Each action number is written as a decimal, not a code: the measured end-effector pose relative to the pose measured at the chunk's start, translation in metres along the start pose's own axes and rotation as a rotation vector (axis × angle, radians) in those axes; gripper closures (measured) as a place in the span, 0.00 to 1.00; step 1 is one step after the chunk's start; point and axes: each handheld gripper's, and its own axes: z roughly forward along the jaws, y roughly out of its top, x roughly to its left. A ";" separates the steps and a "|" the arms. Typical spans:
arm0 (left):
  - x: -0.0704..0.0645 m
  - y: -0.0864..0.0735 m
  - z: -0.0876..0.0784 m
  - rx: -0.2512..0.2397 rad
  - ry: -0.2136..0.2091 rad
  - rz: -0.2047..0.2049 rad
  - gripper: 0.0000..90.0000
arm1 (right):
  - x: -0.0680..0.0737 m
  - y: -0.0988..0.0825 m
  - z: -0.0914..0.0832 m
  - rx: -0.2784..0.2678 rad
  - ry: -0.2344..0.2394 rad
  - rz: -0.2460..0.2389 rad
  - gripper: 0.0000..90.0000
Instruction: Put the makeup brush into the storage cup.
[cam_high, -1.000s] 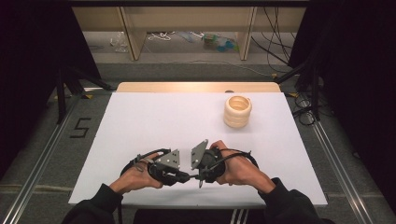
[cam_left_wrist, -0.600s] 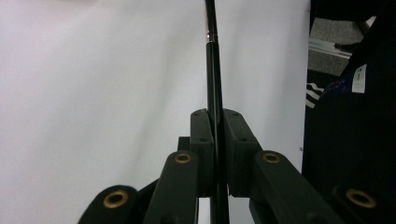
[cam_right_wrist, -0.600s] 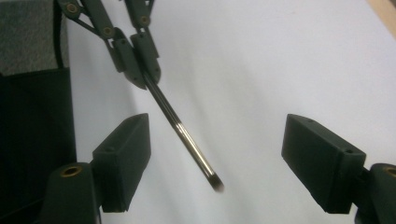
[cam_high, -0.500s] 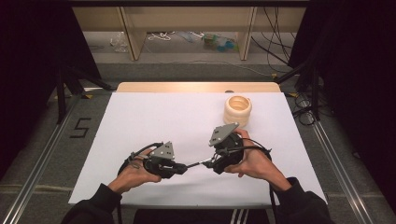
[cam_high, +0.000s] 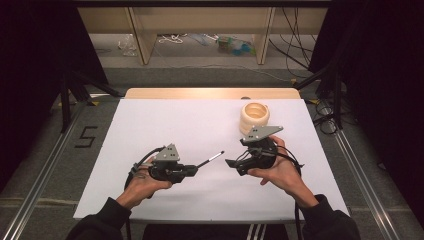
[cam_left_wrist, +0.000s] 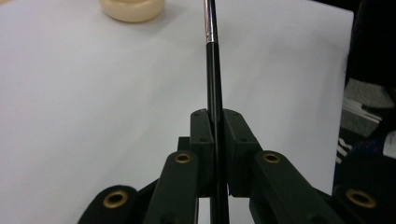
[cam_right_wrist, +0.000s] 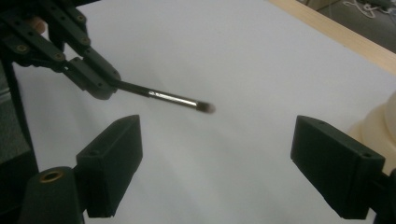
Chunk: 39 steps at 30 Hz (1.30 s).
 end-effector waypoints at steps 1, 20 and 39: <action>0.000 0.000 0.000 -0.018 0.004 -0.019 0.93 | -0.002 -0.001 -0.001 -0.006 -0.009 0.019 0.19; -0.010 -0.001 -0.004 -0.238 0.086 -0.126 0.93 | -0.006 -0.010 0.007 -0.211 0.121 0.276 0.18; -0.020 -0.004 -0.002 -0.270 0.115 -0.126 0.93 | 0.006 -0.010 0.034 -0.323 0.214 0.355 0.21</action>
